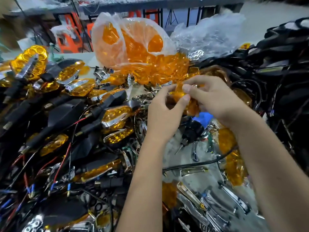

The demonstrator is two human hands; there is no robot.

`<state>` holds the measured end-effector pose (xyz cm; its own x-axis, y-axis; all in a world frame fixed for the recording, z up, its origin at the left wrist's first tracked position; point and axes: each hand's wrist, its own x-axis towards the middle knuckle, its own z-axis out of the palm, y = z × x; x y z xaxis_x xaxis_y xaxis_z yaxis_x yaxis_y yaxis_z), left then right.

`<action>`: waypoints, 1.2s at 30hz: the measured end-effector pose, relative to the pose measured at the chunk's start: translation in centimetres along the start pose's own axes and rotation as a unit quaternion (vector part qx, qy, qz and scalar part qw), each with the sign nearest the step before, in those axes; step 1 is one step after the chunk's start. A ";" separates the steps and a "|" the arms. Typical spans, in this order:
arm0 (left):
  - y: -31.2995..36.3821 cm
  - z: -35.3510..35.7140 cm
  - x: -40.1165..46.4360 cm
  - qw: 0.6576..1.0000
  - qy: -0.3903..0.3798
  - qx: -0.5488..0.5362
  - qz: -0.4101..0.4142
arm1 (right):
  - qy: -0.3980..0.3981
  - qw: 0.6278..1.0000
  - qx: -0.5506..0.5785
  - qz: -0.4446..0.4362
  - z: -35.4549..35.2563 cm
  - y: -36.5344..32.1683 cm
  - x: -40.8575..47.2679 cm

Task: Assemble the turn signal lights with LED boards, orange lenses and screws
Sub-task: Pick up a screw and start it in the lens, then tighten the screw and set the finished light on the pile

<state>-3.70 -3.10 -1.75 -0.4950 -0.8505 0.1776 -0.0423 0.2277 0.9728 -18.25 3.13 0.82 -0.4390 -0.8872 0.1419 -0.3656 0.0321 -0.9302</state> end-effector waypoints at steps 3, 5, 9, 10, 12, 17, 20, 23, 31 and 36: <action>-0.2 -0.2 -0.3 0.999 0.005 -0.037 -0.014 | 0.030 0.999 -0.028 -0.008 0.0 0.5 -0.5; -0.3 -0.9 -0.2 0.999 0.034 -0.031 -0.012 | 0.065 0.992 -0.105 -0.021 -0.4 0.6 -0.5; -0.3 -2.7 0.0 0.990 0.110 -0.088 -0.023 | -0.038 0.949 -0.303 -0.082 0.2 -0.1 -0.7; -0.4 -3.1 0.2 0.986 0.131 -0.100 -0.024 | -0.068 0.947 -0.299 -0.091 0.7 -0.6 -0.8; -0.7 -3.8 0.5 0.984 0.154 -0.093 -0.016 | -0.122 0.944 -0.289 -0.101 2.1 -1.2 -0.9; -1.7 -2.9 0.4 0.972 0.195 0.106 0.074 | -0.175 0.876 -0.445 -0.064 6.0 -0.1 -1.1; -1.8 -2.6 0.3 0.969 0.210 0.105 0.082 | -0.158 0.869 -0.465 -0.051 6.5 0.4 -1.1; -2.0 -2.9 0.3 0.977 0.197 0.058 0.050 | -0.181 0.886 -0.423 -0.056 5.3 0.4 -0.9; -1.3 -2.2 0.5 0.969 0.151 -0.177 -0.084 | -0.058 0.993 -0.087 -0.052 0.4 1.1 -0.7; -1.3 -2.6 0.7 0.958 0.124 -0.229 -0.123 | -0.010 0.996 0.062 -0.065 0.7 1.7 -0.9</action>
<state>-1.69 -5.19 -2.48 -0.2944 -0.9514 -0.0905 0.2822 -0.1770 0.9429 -17.85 3.67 -1.17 -0.3787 -0.8889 0.2577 -0.3130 -0.1390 -0.9395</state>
